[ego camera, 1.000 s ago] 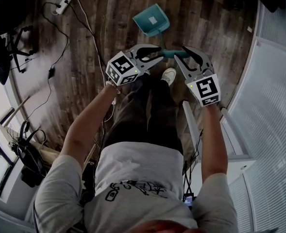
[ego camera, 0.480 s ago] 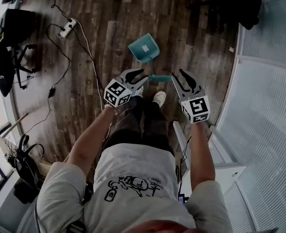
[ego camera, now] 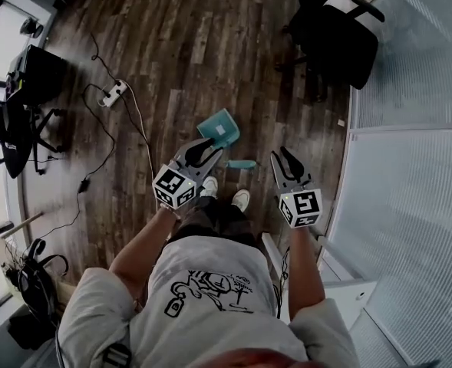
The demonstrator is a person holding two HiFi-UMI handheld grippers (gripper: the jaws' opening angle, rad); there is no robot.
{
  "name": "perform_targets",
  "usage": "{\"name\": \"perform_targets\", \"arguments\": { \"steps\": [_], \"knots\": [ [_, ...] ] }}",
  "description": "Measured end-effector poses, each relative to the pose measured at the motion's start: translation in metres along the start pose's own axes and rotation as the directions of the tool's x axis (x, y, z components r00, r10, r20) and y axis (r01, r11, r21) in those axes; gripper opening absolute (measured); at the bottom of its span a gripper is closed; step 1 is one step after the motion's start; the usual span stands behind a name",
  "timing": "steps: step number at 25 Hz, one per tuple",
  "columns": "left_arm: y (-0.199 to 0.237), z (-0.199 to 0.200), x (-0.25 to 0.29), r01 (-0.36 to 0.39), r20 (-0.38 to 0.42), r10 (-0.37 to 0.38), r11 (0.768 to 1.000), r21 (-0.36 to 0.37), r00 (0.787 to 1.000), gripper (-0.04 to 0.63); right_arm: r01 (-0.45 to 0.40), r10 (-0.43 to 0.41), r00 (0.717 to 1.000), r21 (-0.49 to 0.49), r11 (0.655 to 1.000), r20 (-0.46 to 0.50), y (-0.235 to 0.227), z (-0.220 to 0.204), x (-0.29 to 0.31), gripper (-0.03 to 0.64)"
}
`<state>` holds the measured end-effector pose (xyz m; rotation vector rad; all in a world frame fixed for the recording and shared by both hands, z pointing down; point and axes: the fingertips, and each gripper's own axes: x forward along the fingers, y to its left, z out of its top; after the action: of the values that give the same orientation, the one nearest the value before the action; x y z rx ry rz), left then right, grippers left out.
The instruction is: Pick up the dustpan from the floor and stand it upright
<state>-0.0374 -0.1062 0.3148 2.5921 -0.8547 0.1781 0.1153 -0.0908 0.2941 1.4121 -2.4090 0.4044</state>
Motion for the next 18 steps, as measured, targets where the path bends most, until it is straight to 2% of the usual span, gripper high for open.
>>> {"name": "perform_targets", "arguments": {
  "steps": [8, 18],
  "knots": [
    [-0.047, 0.103, -0.029, -0.039, 0.112, 0.032, 0.997, 0.061, 0.993, 0.126, 0.079, -0.078, 0.993, -0.007, 0.997, 0.091, 0.010, 0.085, -0.062, 0.082],
    [-0.088, 0.172, -0.054, -0.034, 0.184, 0.022, 0.998, 0.061, 0.983, 0.124, 0.091, -0.082, 0.985, -0.051, 0.994, 0.154, 0.029, 0.157, -0.111, 0.063]
  ]
}}
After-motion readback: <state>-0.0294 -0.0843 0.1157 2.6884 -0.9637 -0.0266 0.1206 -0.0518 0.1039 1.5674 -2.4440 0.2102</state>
